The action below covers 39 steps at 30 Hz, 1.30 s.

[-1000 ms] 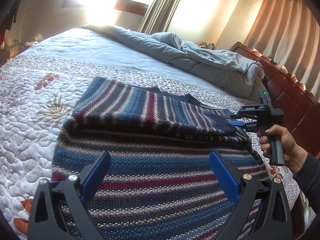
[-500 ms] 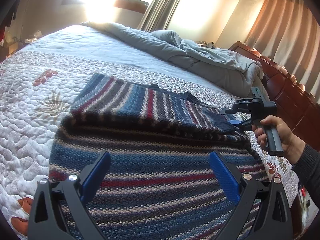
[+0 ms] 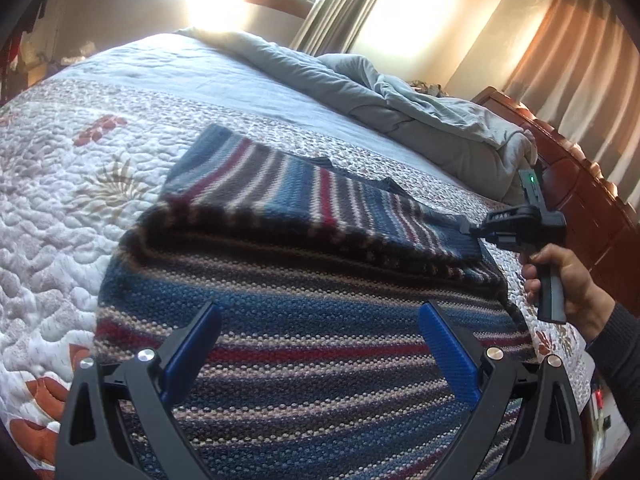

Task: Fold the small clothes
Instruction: 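Adjust the folded layers with the right gripper and release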

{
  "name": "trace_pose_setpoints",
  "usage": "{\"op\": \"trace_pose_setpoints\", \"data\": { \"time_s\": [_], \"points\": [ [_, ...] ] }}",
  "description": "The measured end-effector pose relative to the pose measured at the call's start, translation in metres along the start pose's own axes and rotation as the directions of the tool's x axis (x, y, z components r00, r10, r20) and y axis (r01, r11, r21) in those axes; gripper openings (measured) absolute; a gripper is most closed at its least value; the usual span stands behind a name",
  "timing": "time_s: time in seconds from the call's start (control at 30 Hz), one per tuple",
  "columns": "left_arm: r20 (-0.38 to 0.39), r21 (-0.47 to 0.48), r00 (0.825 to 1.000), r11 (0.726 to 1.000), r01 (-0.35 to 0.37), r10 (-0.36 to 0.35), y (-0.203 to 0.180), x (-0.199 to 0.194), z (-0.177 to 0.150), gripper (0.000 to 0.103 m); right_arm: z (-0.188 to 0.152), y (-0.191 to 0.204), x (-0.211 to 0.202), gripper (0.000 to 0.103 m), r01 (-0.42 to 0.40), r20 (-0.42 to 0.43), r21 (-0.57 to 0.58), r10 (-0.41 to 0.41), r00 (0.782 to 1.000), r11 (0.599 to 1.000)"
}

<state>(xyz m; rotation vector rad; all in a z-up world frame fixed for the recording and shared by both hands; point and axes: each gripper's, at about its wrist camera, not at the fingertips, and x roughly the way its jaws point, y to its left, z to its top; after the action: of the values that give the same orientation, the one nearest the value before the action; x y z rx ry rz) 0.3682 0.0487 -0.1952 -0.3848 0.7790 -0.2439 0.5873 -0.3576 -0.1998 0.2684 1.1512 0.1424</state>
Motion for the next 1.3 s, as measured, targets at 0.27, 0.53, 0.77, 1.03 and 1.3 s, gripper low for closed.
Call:
{"op": "trace_pose_setpoints", "data": {
  "time_s": [0.27,0.53,0.77,1.03,1.3],
  "points": [
    [-0.021,-0.017,1.000,1.000,0.000,0.000,0.007,0.004,0.003,0.099,-0.017,0.009,-0.032,0.012,-0.062,0.095,-0.012,0.063,0.994,0.998],
    [-0.006,0.056,0.999,0.997,-0.044,0.045,-0.008,0.000,0.000,0.099,-0.044,0.008,0.001,0.000,-0.027,-0.002,-0.029,0.027,1.000,0.999],
    [0.032,0.114,0.996,0.990,-0.084,0.080,-0.023,-0.011,0.003,0.099,-0.064,0.000,-0.039,0.020,-0.111,0.085,0.020,0.109,0.990,0.994],
    [0.078,0.203,0.992,0.973,-0.108,0.094,-0.062,-0.043,-0.004,0.099,-0.137,-0.015,-0.085,0.026,-0.186,0.088,0.046,0.181,0.980,0.982],
    [0.007,0.233,0.983,0.955,-0.182,0.185,-0.060,-0.100,-0.041,0.099,-0.219,-0.029,-0.144,0.063,-0.263,0.057,0.042,0.261,0.964,0.964]
  ]
}}
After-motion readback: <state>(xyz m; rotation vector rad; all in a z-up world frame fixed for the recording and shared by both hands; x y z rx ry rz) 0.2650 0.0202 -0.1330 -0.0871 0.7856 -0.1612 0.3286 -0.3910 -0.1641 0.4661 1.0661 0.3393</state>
